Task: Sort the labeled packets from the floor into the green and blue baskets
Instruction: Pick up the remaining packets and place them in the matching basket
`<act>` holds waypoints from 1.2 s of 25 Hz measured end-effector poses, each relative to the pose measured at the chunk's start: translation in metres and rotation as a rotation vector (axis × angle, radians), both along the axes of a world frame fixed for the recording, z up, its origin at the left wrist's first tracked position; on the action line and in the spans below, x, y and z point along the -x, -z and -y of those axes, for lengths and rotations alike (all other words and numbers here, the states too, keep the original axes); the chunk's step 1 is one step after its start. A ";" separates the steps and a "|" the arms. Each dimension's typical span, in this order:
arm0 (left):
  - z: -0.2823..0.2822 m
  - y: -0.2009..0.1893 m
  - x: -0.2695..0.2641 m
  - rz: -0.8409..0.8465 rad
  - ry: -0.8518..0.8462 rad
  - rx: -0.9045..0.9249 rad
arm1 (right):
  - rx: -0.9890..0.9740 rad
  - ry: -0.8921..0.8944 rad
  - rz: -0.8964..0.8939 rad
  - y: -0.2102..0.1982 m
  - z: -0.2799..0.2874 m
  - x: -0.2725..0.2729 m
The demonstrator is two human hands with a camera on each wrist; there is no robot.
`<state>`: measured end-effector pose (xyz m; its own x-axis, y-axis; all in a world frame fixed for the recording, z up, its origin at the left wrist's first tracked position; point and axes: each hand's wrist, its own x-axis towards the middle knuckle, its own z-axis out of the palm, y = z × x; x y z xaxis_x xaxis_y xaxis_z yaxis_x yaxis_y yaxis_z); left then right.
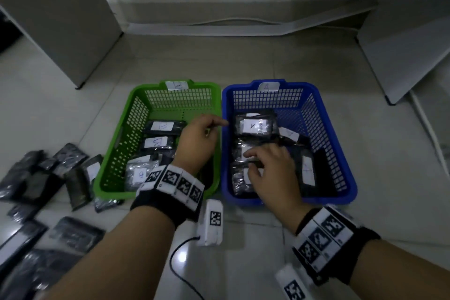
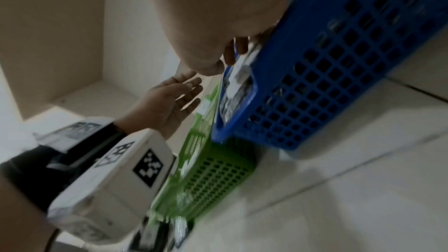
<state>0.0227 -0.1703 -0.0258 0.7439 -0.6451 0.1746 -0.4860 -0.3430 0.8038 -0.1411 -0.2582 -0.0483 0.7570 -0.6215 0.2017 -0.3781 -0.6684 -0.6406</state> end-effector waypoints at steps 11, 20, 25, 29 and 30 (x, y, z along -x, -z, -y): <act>-0.298 0.049 0.036 0.267 -0.300 -0.216 | 0.287 -0.836 -0.020 0.039 -0.165 -0.006; -0.404 0.067 0.091 0.078 -0.286 -0.652 | 0.274 -1.400 -0.479 0.058 -0.258 -0.007; -0.413 0.065 0.107 -0.039 -0.200 -0.731 | 0.088 -1.313 -0.577 0.052 -0.268 -0.015; -0.405 0.048 0.092 -0.340 -0.406 -0.391 | -0.367 -1.192 -0.667 0.040 -0.255 -0.041; -0.401 0.043 0.084 -0.450 -0.543 -0.283 | -0.541 -1.103 -0.625 0.035 -0.250 -0.047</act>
